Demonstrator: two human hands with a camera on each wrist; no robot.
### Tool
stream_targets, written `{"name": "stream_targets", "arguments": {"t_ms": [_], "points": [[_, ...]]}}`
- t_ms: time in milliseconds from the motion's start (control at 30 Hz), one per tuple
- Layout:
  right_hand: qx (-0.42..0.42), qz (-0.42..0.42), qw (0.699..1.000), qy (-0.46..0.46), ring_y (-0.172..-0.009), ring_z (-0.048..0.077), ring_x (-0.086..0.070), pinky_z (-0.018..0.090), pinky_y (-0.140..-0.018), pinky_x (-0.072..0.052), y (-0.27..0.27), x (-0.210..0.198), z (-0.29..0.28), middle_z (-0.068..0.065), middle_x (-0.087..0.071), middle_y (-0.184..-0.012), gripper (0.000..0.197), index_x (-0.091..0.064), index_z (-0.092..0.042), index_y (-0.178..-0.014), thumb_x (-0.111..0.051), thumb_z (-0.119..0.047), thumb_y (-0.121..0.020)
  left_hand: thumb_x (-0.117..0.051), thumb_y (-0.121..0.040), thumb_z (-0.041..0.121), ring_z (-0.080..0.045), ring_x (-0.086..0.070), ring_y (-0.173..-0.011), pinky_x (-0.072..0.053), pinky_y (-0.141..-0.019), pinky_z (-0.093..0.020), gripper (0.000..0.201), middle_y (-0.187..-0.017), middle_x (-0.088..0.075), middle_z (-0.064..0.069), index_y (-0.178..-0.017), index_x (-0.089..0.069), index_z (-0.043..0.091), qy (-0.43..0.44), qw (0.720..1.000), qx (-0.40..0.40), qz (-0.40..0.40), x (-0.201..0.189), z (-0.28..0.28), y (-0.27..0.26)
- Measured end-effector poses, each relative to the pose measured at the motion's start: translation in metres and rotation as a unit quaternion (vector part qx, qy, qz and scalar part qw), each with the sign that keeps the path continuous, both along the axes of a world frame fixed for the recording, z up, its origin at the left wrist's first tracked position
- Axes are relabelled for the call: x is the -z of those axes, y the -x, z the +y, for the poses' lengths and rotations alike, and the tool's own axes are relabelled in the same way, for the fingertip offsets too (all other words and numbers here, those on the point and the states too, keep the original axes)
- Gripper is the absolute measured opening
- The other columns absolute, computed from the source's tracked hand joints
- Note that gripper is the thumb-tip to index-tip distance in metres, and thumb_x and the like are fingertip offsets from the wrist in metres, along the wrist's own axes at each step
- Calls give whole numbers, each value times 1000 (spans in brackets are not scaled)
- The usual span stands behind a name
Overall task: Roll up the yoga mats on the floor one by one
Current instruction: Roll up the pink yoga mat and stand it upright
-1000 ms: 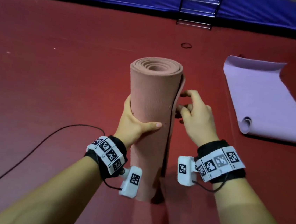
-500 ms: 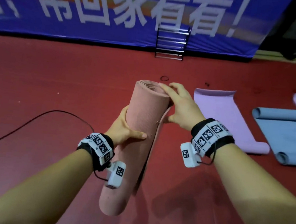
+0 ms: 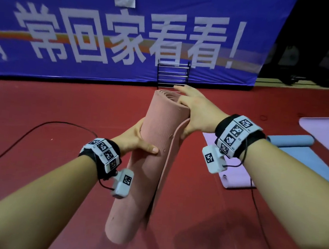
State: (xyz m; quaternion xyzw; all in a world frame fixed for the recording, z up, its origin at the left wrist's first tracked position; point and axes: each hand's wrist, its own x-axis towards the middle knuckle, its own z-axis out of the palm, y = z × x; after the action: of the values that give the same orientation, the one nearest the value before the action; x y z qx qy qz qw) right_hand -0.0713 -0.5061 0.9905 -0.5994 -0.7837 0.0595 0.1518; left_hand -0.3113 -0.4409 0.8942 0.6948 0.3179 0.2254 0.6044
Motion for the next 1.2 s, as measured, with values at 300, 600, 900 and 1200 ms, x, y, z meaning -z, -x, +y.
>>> {"name": "stream_targets", "arguments": {"t_ms": [300, 600, 900, 1200], "points": [[41, 6, 999, -23, -119, 26, -52, 41, -98, -47, -94, 3, 140, 8, -55, -133, 77, -62, -8, -98, -99, -40, -38, -89, -65, 10, -14, -59, -118, -50, -96, -25, 105, -123, -59, 14, -152, -34, 32, -72, 996, -29, 33, 3, 142, -111], [52, -45, 996, -59, -111, 22, -53, 37, -81, -46, -133, -7, 322, -9, -58, -118, 71, -58, -24, -105, -86, -62, -52, -100, -30, 59, -15, -36, -145, -40, -114, -48, 162, -159, -31, 7, -156, -1, 42, -123, 979, -155, 56, 20, 288, -181], [120, 113, 986, -4, -85, 13, -62, 30, -69, -46, -181, 37, 517, -12, -64, -91, 47, -56, -30, -88, -87, -53, -61, -92, -32, 60, -22, -37, -142, -37, -115, -50, 156, -157, -31, -1, -156, 0, 40, -175, 960, -194, 101, 47, 492, -235], [176, 178, 968, 8, -99, 17, -62, 38, -86, -52, -236, 52, 674, -6, -66, -110, 50, -61, -24, -96, -86, -52, -62, -96, -35, 53, -21, -49, -129, -46, -107, -46, 147, -146, -41, 1, -153, -9, 43, -192, 962, -107, 161, 36, 679, -284]]}}
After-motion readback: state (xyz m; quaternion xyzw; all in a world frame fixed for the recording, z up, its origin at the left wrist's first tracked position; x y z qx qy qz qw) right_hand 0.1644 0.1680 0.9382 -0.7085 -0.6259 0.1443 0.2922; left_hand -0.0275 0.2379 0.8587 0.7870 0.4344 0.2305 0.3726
